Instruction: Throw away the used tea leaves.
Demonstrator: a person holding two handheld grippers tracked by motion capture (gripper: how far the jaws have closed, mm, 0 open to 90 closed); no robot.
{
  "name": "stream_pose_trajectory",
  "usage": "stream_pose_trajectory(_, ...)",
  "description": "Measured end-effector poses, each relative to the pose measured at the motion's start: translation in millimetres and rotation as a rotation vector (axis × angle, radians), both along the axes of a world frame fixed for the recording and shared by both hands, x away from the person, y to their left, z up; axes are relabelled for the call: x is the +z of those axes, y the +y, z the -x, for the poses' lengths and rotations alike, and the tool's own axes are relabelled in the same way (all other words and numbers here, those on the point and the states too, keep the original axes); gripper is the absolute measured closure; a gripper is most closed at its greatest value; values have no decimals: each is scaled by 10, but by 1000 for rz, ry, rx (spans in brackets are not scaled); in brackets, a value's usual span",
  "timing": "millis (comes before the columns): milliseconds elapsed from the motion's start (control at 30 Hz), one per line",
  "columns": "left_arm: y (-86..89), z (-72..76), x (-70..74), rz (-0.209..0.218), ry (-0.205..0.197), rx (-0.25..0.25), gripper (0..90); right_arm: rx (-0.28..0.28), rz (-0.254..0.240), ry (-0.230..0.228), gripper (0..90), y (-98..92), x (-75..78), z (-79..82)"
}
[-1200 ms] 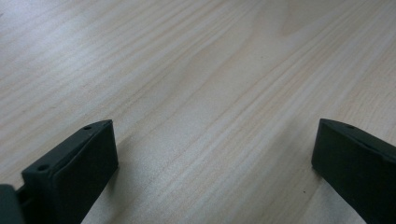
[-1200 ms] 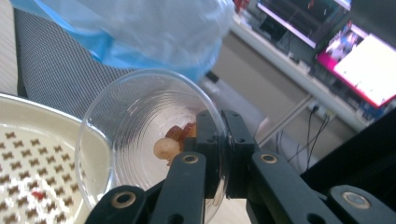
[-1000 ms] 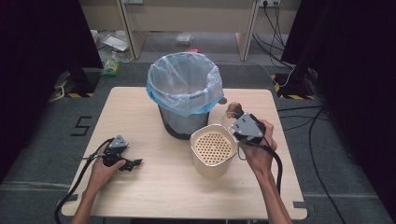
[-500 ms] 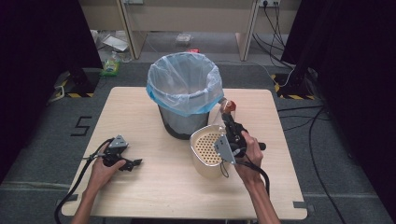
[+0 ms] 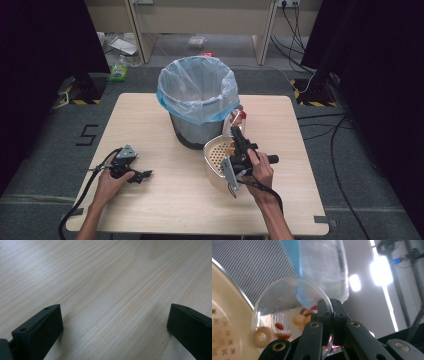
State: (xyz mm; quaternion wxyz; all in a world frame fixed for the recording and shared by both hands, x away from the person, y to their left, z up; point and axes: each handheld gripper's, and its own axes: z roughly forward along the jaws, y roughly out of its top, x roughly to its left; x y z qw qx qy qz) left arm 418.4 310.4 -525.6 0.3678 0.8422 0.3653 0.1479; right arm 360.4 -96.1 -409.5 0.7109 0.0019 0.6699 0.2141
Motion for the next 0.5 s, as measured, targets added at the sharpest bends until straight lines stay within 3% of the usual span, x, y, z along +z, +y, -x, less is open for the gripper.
stream_pose_trajectory(67,0,0,-1,1,0,0,0,1,26,-11,879,22,-14,11)
stream_pose_trajectory(167,0,0,0,0,0,0,0,10,10,-20,879,25,-5,23)
stream_pose_trajectory(233,0,0,0,0,0,0,0,11,-32,-37,879,9,31,50)
stream_pose_trajectory(333,0,0,0,0,0,0,0,10,-11,-37,880,1,38,38)
stream_pose_trajectory(367,0,0,0,0,0,0,0,8,-34,-40,879,-5,47,42)
stream_pose_trajectory(400,0,0,0,0,0,0,0,3,0,-39,880,3,42,33)
stream_pose_trajectory(500,0,0,0,1,0,0,0,9,-18,-64,880,-6,64,50)
